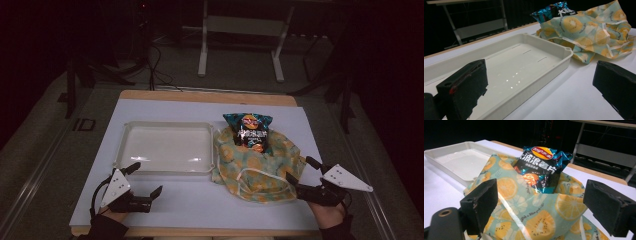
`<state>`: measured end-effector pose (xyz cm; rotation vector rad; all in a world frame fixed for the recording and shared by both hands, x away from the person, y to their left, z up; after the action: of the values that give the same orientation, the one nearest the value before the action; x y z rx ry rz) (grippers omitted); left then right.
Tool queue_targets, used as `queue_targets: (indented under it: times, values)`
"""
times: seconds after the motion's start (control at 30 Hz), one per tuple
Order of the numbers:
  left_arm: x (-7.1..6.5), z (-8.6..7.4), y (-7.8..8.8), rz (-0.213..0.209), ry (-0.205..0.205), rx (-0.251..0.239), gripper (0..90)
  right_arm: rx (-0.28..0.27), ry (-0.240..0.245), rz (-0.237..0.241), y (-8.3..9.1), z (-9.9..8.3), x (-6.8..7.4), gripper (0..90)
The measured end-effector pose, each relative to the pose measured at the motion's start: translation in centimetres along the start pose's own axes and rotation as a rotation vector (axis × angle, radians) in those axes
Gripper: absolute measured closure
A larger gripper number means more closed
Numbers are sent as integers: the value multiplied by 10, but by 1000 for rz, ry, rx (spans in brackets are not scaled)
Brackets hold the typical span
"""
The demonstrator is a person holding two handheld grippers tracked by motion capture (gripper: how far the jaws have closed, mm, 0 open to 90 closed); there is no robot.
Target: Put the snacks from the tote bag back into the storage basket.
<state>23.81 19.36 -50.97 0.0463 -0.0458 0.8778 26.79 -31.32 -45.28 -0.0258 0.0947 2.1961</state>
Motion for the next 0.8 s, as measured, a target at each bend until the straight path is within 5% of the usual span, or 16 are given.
queue_targets:
  times: [0.8]
  values:
    - [-2, 0, -2, -10, 0, 7, 2, 0, 44, 3, -25, 20, -2, 123]
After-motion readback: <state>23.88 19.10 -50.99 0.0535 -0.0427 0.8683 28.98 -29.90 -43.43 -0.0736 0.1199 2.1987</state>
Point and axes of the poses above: each handheld gripper's, and its own axes: y roughly backward along the jaws, z roughly out of its top, x roughly to its left, the point moved 3 cm from there along -y, roughly forward along the jaws, and after that the axes turned 14 degrees about -x, right-handed, at the moved point
